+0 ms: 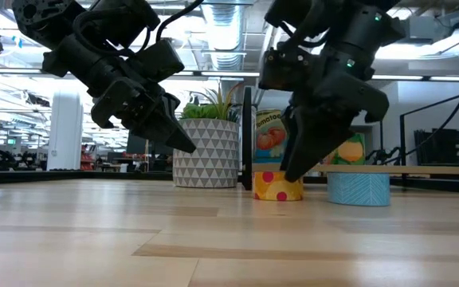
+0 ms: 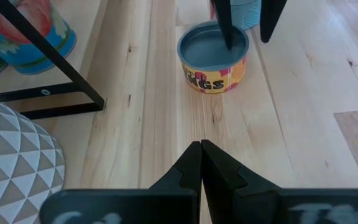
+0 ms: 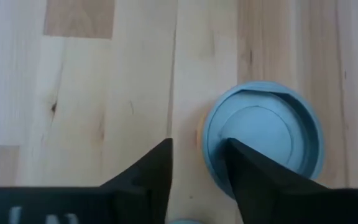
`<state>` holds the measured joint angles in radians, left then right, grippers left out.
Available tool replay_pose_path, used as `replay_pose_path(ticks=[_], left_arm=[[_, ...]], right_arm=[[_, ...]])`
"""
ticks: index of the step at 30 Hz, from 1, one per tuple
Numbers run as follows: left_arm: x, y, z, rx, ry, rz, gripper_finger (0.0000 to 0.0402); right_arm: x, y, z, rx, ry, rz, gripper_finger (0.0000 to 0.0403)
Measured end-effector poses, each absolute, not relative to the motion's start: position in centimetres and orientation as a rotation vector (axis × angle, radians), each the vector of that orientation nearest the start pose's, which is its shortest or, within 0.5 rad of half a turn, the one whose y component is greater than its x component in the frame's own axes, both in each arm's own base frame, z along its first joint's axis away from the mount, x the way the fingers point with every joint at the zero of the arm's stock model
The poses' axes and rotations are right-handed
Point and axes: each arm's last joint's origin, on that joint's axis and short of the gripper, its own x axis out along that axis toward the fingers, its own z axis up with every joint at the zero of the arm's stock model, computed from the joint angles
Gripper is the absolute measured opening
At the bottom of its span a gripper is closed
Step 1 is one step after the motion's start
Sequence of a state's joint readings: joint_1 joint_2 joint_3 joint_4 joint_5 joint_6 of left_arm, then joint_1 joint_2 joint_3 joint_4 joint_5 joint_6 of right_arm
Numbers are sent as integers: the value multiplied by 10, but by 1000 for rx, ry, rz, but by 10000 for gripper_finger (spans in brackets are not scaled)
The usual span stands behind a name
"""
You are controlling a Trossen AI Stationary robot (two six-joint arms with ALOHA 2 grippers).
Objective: Pick and place cans onto a shelf
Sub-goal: Put the canned pineapple rings on the shelf
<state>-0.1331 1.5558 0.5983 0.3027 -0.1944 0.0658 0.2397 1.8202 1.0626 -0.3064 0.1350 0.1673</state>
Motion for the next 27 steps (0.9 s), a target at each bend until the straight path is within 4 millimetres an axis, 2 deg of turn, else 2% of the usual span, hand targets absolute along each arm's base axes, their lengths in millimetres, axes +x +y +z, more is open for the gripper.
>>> replay_pose_path(ticks=[5, 11, 15, 20, 23, 27], left_arm=[[281, -32, 143, 171, 648, 38, 0], [281, -32, 143, 170, 647, 38, 0], [281, -32, 143, 170, 647, 38, 0], [281, -32, 143, 159, 647, 41, 0], [280, -32, 143, 147, 653, 46, 0], [280, -32, 143, 147, 655, 46, 0]], right_arm=[[342, 77, 150, 16, 1052, -35, 119], [343, 77, 154, 64, 1046, -63, 15], [352, 81, 175, 27, 1038, -57, 14], [349, 89, 207, -43, 1138, -75, 8], [335, 94, 220, -61, 1220, -147, 5], [308, 101, 231, 64, 1312, -294, 6]])
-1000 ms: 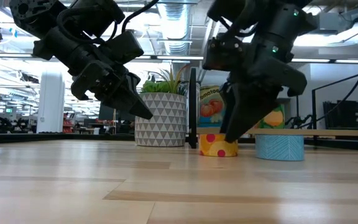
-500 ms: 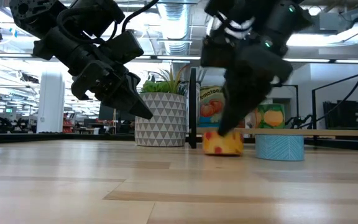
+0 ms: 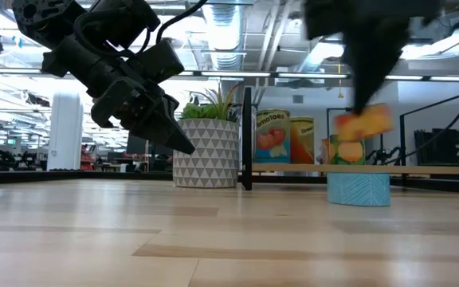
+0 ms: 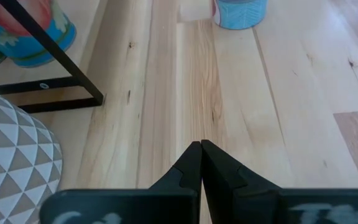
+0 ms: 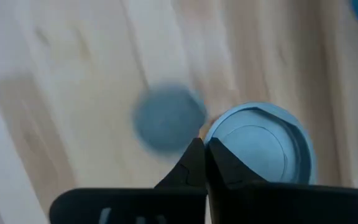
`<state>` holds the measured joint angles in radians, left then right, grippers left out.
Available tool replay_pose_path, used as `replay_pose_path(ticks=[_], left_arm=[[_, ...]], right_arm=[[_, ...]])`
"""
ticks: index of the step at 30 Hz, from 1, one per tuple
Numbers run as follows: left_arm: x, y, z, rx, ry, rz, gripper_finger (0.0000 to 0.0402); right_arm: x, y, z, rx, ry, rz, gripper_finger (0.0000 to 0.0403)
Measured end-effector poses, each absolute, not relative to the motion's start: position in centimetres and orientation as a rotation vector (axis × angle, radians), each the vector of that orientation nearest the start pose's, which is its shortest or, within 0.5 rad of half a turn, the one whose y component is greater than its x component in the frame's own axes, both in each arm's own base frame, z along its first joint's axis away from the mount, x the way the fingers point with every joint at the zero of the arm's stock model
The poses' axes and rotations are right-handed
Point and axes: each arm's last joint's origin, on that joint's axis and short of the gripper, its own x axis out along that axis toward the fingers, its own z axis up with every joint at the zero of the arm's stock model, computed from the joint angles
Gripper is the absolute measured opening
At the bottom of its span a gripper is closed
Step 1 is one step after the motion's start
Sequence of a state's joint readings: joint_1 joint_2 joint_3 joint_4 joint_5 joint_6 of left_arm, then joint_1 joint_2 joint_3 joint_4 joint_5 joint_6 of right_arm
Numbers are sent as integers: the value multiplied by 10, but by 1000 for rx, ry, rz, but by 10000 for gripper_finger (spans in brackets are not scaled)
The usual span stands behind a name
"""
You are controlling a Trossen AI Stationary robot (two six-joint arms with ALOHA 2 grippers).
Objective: Pick and place cans onto a shelf
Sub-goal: Put the canned pineapple rings on the shelf
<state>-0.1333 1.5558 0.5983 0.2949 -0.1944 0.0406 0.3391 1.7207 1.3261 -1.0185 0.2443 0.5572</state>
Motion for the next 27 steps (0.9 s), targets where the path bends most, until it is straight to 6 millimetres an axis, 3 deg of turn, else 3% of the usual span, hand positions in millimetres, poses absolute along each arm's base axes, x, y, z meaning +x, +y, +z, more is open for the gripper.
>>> replay_pose_path(ticks=[6, 9, 15, 20, 27], left_arm=[[281, -32, 143, 145, 648, 46, 0], [281, -32, 143, 145, 645, 47, 0], [281, -32, 144, 149, 642, 55, 0], [281, -31, 144, 171, 644, 61, 0], [281, -31, 144, 206, 645, 58, 0]], right_arm=[[245, 112, 250, 171, 1390, -536, 5], [214, 113, 254, 216, 1343, -616, 5], [166, 87, 242, 272, 1204, -766, 5], [149, 52, 231, 292, 1107, -889, 4], [155, 6, 224, 332, 1028, -931, 4]])
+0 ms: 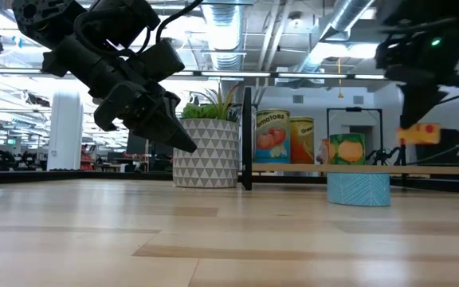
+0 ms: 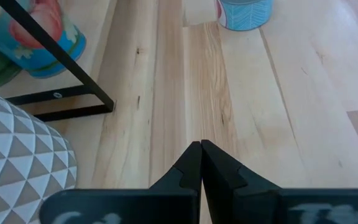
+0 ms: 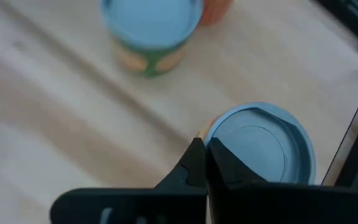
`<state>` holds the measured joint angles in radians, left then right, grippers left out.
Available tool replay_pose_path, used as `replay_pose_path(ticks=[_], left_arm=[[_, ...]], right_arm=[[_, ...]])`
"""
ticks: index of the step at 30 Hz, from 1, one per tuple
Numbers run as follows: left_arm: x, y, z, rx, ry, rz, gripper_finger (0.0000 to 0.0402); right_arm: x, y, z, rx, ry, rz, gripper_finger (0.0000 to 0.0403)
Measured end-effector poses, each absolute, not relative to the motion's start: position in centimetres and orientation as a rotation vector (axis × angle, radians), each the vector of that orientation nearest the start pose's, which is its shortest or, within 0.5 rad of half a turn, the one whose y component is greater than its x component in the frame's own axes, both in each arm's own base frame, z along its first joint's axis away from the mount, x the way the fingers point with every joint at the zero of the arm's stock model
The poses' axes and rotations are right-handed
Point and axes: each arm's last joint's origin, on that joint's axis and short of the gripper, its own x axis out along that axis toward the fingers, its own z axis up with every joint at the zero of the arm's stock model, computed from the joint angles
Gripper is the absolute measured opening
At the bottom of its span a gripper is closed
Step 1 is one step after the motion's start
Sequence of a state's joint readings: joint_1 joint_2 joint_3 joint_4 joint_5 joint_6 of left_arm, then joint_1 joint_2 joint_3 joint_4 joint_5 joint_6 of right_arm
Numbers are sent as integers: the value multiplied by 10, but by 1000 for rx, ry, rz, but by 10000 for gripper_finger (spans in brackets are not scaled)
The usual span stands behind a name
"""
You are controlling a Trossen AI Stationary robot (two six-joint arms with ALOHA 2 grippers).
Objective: Pick and place cans onto a shelf
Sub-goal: Put the canned pineapple rings on the shelf, then put the canned tuna on the shelf
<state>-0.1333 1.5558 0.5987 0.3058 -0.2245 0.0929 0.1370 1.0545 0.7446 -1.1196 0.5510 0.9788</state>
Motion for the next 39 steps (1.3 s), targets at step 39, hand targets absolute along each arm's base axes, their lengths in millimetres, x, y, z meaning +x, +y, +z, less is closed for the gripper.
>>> replay_pose_path(ticks=[39], left_arm=[[281, -31, 143, 194, 646, 56, 0]], right_arm=[[176, -126, 199, 352, 1109, -958, 82]])
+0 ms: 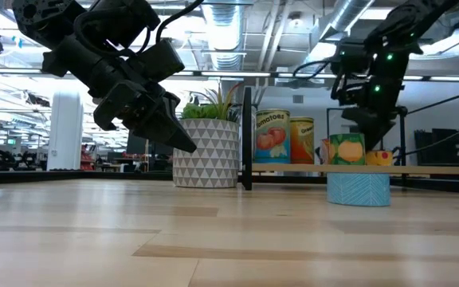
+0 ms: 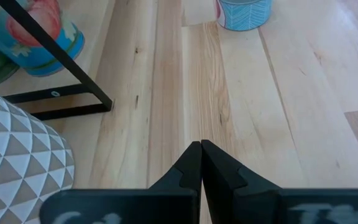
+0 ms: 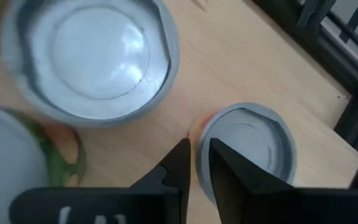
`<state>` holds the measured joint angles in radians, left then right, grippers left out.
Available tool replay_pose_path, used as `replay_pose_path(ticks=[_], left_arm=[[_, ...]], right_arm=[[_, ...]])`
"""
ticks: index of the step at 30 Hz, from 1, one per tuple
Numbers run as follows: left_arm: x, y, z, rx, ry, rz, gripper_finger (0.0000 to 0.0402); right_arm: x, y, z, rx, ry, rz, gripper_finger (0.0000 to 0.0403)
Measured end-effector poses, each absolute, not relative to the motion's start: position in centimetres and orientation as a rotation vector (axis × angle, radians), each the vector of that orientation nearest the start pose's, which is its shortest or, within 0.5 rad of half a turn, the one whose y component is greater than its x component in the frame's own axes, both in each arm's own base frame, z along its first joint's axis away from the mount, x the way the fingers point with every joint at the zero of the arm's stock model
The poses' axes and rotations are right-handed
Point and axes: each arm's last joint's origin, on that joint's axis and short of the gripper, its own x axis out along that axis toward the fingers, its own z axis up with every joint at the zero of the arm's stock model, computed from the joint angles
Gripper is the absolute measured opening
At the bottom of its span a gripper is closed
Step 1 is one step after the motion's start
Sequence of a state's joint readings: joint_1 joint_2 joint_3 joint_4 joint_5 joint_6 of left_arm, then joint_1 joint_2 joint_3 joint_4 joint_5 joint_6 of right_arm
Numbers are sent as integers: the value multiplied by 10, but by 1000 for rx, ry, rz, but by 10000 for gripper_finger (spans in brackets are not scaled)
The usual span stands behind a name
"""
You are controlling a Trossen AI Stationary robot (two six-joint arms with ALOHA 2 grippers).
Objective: Pick and place cans onto a shelf
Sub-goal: Put the canned tuna on the shelf
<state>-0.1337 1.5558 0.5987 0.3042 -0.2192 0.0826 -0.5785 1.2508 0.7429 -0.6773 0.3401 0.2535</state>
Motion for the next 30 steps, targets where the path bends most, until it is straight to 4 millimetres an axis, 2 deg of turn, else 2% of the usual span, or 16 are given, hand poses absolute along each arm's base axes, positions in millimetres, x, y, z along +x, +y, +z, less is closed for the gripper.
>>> replay_pose_path(ticks=[7, 9, 11, 14, 18, 25, 30], left_arm=[[281, -31, 143, 195, 646, 57, 0], [281, -31, 143, 195, 646, 57, 0], [281, -31, 143, 195, 646, 58, 0], [281, -31, 143, 196, 646, 62, 0], [281, -31, 143, 197, 646, 63, 0], [281, -31, 143, 199, 646, 69, 0], [281, -31, 143, 199, 646, 68, 0]], right_arm=[[158, -114, 218, 368, 1073, -967, 83], [153, -106, 223, 417, 1061, -959, 83], [151, -93, 228, 517, 1033, -881, 83], [158, -68, 234, 656, 1001, -637, 83], [174, -25, 238, 679, 1000, -395, 83], [203, 49, 237, 500, 897, -111, 83], [224, 84, 228, 336, 793, 25, 83]])
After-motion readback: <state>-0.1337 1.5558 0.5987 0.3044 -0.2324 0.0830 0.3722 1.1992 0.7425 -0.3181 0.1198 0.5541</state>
